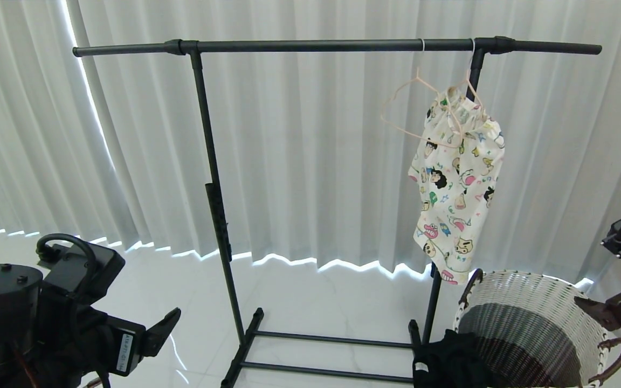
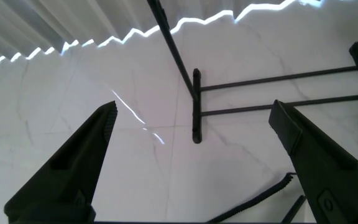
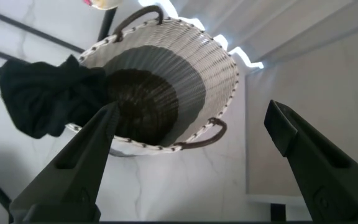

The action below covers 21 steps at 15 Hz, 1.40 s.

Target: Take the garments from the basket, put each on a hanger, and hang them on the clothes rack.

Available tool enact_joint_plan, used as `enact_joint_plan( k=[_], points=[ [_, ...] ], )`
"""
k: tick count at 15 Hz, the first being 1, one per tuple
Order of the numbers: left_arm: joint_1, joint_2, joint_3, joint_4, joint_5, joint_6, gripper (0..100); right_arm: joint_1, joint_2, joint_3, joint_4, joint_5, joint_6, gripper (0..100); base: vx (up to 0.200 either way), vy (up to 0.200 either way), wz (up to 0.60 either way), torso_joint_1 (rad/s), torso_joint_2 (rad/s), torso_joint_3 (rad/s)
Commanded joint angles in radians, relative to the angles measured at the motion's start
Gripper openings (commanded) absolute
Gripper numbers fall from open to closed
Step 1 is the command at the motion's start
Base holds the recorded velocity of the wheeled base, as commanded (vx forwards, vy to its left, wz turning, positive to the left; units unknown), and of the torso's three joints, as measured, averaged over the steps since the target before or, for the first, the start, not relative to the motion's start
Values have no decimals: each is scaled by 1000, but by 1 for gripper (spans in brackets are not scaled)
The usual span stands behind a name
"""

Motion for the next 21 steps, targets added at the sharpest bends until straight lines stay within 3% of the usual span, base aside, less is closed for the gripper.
enact_joint_plan(
  k=[1, 5, 8, 10, 14, 17, 21],
  points=[
    [0, 3, 0, 0, 3, 0, 100, 0, -4, 10, -2, 1, -10, 100, 0, 0, 0, 0, 0, 0],
    [0, 0, 0, 0, 14, -5, 100, 2, 37, 46, -30, 16, -91, 100, 0, 0, 0, -58, 79, 76],
    [-4, -2, -5, 0, 14, -5, 100, 36, 149, 88, -151, 125, -175, 100, 200, 0, 0, -14, 18, 17],
    [-4, 0, 0, -19, 12, -14, 100, 79, 232, 112, -192, 134, -237, 100, 200, 0, 0, 0, 7, 7],
    [-20, 4, 9, -25, 12, -19, 100, 240, 473, 140, -332, 131, -235, 100, 50, 0, 0, 2, 3, 1],
    [-72, -2, 27, -25, 12, -19, 100, 382, 678, 157, -449, 119, -155, 100, 0, 0, 0, 0, 0, 0],
    [-95, -16, 81, -26, 12, -19, 100, 462, 835, 152, -482, 11, -77, 100, 0, 0, 0, 0, 0, 0]
  ],
)
